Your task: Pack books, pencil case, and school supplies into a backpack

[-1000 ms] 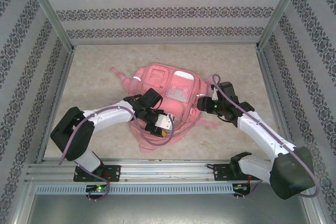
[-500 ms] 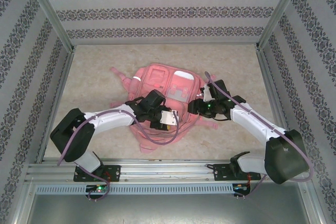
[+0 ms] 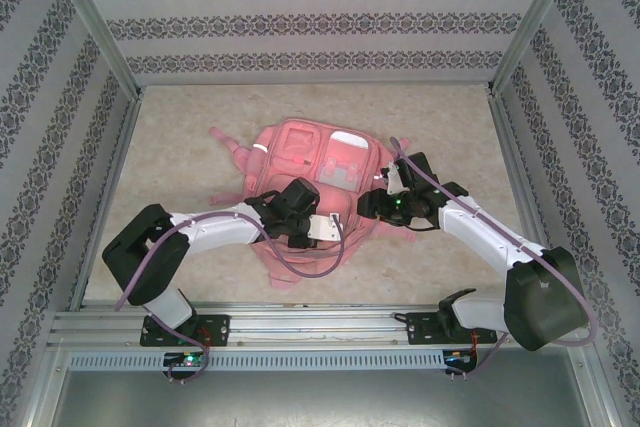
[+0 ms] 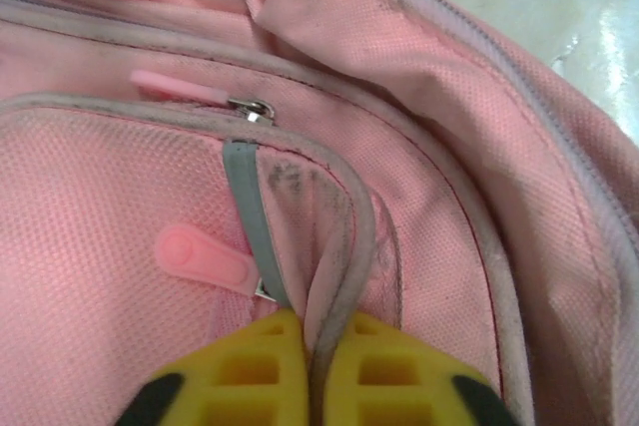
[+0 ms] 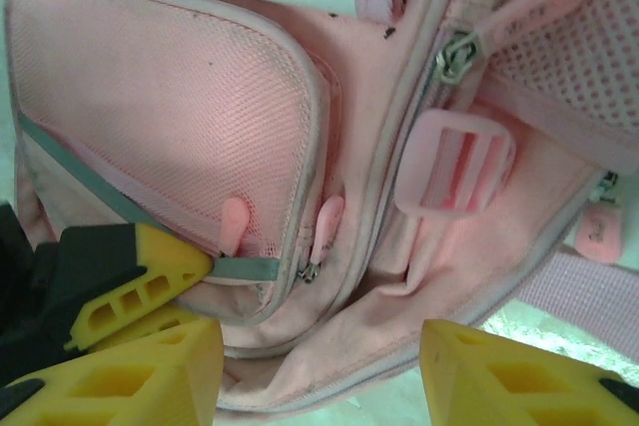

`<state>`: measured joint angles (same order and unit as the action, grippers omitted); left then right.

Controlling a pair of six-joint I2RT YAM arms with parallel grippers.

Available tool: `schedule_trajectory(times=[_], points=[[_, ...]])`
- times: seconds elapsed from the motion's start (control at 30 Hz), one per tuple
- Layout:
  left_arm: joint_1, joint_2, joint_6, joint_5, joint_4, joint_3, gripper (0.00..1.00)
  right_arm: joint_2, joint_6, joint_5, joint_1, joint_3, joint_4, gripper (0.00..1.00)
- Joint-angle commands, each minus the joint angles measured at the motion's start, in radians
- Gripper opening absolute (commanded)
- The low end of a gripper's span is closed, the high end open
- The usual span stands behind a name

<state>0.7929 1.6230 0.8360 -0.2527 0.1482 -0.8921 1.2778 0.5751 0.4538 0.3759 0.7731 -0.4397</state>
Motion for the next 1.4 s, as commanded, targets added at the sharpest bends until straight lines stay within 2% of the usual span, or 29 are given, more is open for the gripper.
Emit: schedule_trajectory(times=[0.0,0.07,0.2,0.3,0.37,0.6,0.73,0.83,1.1,1.37], points=[[-0.003,-0.016,-0.033,0.068,0.024,-0.022,0.0,-0.006,0.052,-0.013,0.011,-0.004,-0.024,0.54],[-0.003,-0.045,-0.045,0.044,0.036,-0.026,0.0,-0.011,0.177,-0.024,0.012,-0.01,-0.031,0.54],[-0.004,-0.128,-0.106,-0.015,-0.027,0.02,0.0,-0.047,0.542,-0.018,0.037,-0.061,0.045,0.5],[-0.004,-0.18,-0.151,-0.048,-0.125,0.08,0.0,-0.062,0.7,-0.067,0.07,-0.083,0.104,0.42],[-0.005,-0.197,-0.148,-0.077,-0.155,0.109,0.0,-0.043,0.785,-0.098,0.084,-0.071,0.086,0.4],[-0.004,-0.207,-0.145,-0.1,-0.227,0.167,0.0,0.05,0.976,-0.114,0.11,-0.035,0.103,0.5],[-0.006,-0.226,-0.158,-0.12,-0.285,0.196,0.0,0.095,1.095,-0.098,0.131,-0.054,0.163,0.46],[-0.007,-0.237,-0.151,-0.145,-0.311,0.216,0.0,0.12,1.127,-0.104,0.139,-0.034,0.192,0.44],[-0.018,-0.262,-0.154,-0.203,-0.38,0.257,0.0,0.14,1.234,-0.128,0.161,-0.022,0.196,0.44],[-0.026,-0.244,-0.156,-0.217,-0.401,0.255,0.0,0.142,1.378,-0.083,0.221,-0.065,0.309,0.43]])
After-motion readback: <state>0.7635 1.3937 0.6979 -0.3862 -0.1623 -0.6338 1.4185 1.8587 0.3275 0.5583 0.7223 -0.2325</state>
